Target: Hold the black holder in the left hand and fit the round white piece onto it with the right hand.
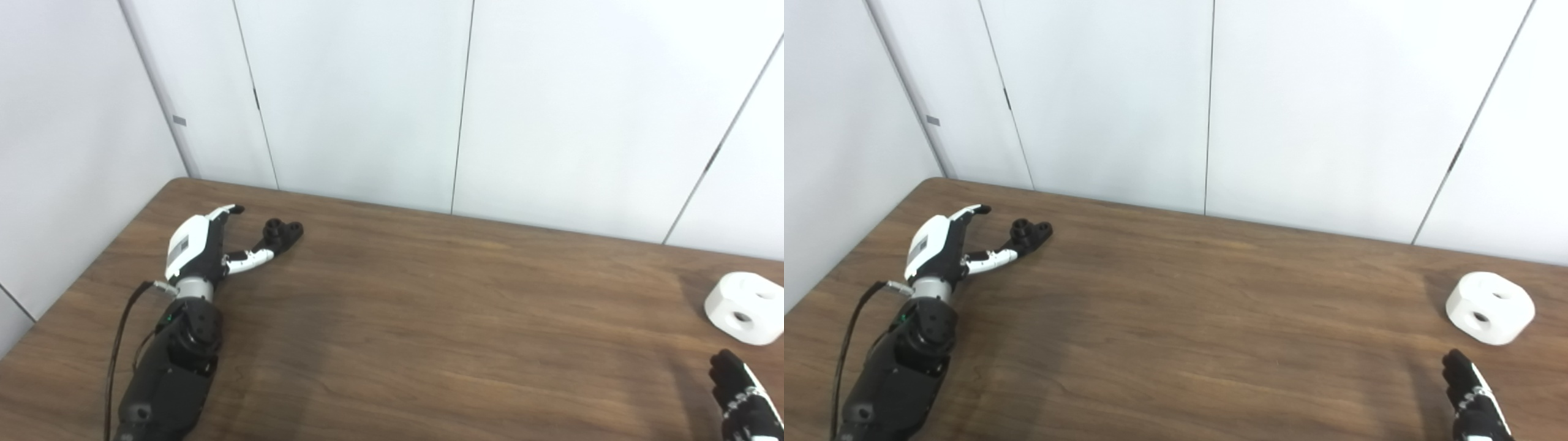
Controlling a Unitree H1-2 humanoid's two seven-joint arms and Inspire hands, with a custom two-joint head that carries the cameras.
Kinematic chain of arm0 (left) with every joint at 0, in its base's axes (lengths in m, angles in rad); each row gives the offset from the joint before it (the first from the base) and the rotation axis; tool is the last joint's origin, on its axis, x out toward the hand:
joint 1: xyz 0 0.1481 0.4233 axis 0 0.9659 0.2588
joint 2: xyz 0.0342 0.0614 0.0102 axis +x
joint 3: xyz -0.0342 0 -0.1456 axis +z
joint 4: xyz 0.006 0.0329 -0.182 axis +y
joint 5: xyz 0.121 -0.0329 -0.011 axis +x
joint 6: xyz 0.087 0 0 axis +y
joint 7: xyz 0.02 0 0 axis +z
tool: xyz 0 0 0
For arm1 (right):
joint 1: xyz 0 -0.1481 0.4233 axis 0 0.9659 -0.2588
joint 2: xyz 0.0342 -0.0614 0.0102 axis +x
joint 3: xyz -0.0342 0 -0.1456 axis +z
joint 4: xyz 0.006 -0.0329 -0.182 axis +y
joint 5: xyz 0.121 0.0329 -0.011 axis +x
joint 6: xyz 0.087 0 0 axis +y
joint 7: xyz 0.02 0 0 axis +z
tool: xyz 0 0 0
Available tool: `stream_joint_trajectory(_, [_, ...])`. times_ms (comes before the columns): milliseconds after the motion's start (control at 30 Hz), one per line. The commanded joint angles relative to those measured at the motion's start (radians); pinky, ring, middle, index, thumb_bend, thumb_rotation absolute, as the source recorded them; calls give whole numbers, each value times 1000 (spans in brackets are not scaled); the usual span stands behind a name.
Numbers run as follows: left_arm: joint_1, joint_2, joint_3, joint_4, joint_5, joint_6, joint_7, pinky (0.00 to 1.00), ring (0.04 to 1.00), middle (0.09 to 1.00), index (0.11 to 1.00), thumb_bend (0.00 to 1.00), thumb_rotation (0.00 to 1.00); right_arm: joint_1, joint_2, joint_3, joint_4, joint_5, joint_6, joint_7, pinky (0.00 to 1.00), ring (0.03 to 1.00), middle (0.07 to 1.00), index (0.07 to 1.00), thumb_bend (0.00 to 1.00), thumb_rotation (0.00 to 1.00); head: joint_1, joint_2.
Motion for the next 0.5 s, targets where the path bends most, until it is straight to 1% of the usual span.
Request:
stream_joint_trajectory(0, [-58, 47, -6, 0, 9, 1, 7, 891, 947, 913, 828, 814, 312, 71, 16, 12, -3, 1, -1, -8, 1000, 963, 925, 897, 607, 914, -1, 1])
stream_joint_trajectory(67, [-72, 58, -18, 26, 9, 4, 1, 900, 951, 911, 817, 823, 311, 70, 18, 12, -2, -3, -4, -9, 1000, 966, 928, 898, 610, 912, -5, 1])
stream_joint_trajectory(167, [-87, 70, -38, 41, 16, 27, -14, 922, 965, 919, 812, 831, 310, 71, 18, 12, 1, -1, -11, -6, 1000, 969, 928, 901, 604, 917, -7, 3])
stream_joint_trajectory(300, [-98, 89, -77, 52, 33, 45, -28, 923, 973, 926, 766, 837, 306, 71, 15, 13, 2, -5, -13, -4, 1000, 967, 929, 905, 608, 922, -9, 3])
stream_joint_trajectory(467, [-114, 104, -126, 79, 61, 76, -33, 993, 987, 933, 735, 846, 317, 70, 18, 14, 1, -18, -5, -11, 1000, 965, 924, 916, 624, 918, -12, 4])
